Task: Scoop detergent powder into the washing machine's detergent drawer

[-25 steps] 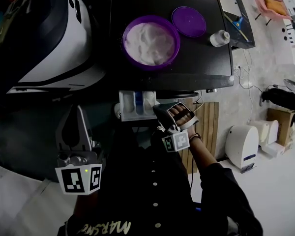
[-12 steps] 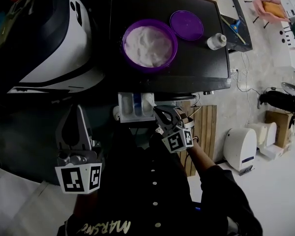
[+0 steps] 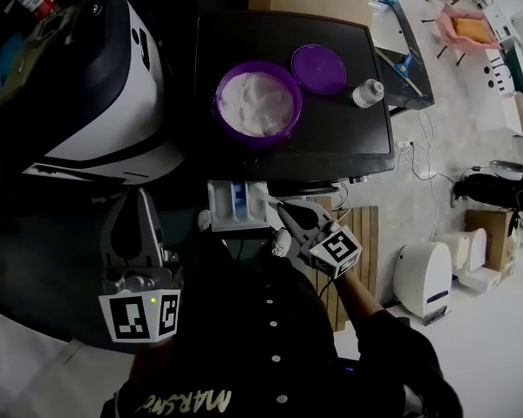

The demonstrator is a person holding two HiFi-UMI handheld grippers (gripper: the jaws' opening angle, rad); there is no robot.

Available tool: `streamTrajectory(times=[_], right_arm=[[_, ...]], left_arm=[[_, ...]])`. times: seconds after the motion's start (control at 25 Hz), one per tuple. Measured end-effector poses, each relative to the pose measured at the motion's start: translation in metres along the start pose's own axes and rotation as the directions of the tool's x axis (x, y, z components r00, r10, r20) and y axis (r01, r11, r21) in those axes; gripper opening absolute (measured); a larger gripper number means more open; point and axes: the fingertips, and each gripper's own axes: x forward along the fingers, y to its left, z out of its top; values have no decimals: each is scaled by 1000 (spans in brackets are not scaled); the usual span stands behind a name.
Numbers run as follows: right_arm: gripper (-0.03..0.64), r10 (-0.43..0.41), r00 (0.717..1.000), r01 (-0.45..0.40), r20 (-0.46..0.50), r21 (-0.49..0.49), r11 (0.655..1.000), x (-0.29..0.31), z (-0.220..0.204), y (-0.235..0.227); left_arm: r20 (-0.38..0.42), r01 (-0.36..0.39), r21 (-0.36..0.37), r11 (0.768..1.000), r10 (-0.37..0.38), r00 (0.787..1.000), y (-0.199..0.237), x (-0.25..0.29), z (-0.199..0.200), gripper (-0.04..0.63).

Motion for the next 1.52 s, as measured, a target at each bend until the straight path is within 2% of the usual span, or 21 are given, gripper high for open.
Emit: streamTrajectory(times=[0.24,0.44,0.72,0.84,1.04,1.24,1.52], right_arm=[[31,9,989,-7,146,-17,1000,-21,83,15],[31,-20,969,33,245,-47,998,-34,155,19],[31,-75,949,117,307,-119,986,-42,211,4],[31,-90,949,137,301,-139,981,-39,221,-3],[31,-140,951,173,276,-101,980,-18,227,-11],[31,-226,958,250,177,-123,960,15,216,-32],[31,-252,967,254,32,-116,960,50,187,-52]], left_arm=[[43,26,12,1000,-27,999,-8,3,13,14],[88,51,20,999,-53,995,-17,8,27,14],[143,80,28,996,-83,986,-27,10,47,14],[161,84,29,996,-88,983,-28,8,54,14],[173,84,25,996,-87,981,-27,8,56,14],[166,96,16,995,-97,981,-29,12,52,14],[131,105,2,994,-104,986,-25,18,37,14]])
